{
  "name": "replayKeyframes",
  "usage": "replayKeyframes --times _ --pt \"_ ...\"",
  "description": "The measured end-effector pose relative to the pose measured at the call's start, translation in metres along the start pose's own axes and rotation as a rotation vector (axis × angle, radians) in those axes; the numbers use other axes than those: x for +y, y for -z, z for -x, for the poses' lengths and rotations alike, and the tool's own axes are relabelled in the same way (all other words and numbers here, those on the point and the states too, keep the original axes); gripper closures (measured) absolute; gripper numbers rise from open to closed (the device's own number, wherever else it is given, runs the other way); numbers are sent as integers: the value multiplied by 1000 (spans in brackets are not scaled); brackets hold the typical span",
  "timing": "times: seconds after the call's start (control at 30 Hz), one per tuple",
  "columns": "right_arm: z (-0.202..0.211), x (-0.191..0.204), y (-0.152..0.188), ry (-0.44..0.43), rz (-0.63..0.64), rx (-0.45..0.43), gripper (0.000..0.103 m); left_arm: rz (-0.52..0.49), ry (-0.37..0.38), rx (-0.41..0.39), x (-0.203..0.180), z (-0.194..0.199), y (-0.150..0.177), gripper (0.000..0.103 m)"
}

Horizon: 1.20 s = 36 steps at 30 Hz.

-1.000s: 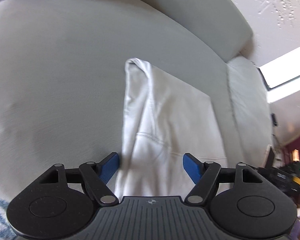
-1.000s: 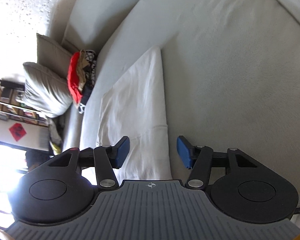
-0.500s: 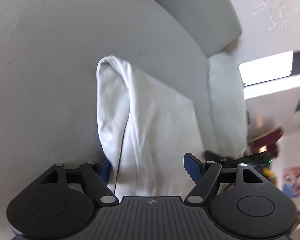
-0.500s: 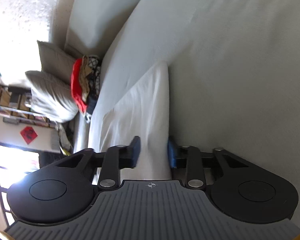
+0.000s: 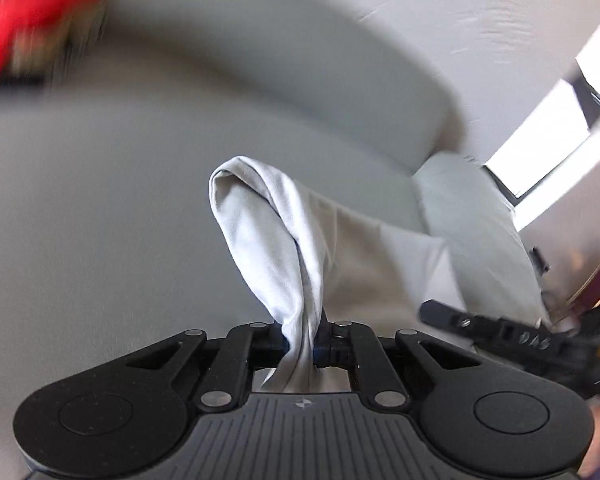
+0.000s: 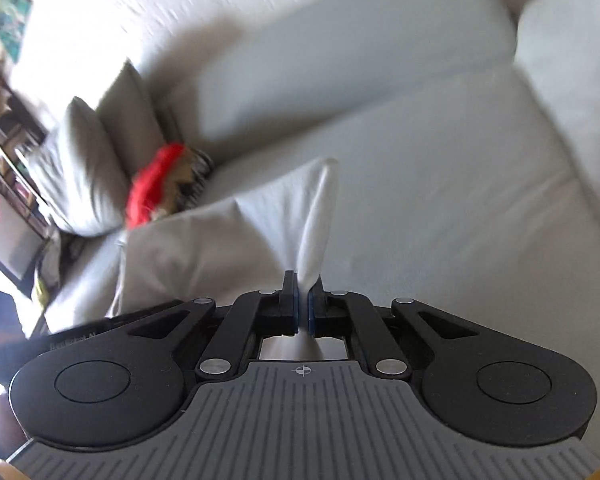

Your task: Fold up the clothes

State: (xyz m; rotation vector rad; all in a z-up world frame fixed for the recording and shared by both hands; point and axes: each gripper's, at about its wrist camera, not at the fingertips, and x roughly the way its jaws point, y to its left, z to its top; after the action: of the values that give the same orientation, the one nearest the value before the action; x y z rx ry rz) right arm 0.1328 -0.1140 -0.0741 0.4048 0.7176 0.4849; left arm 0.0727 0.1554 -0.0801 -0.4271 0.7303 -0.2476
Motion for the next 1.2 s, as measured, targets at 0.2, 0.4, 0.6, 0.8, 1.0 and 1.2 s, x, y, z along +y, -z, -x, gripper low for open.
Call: replayKeyframes --times 0.2,0.4,0.6,0.8,1.0,1.2 --pt "143 21 2 -66 14 -230 99 -227 28 -354 -95 109 42 96" --pt "283 7 -7 9 -25 -485 99 -391 244 -453 -190 149 39 96" --pt "378 -29 -5 253 -34 -596 99 -414 532 -314 -281 116 20 96" --pt "374 -125 -5 390 -206 -532 99 -407 617 -59 -342 9 27 96" --pt "315 -203 -22 451 -291 -467 100 -375 545 120 -356 -110 26 96" --pt "284 -244 -66 493 -301 -468 100 -353 498 169 -357 -162 5 96"
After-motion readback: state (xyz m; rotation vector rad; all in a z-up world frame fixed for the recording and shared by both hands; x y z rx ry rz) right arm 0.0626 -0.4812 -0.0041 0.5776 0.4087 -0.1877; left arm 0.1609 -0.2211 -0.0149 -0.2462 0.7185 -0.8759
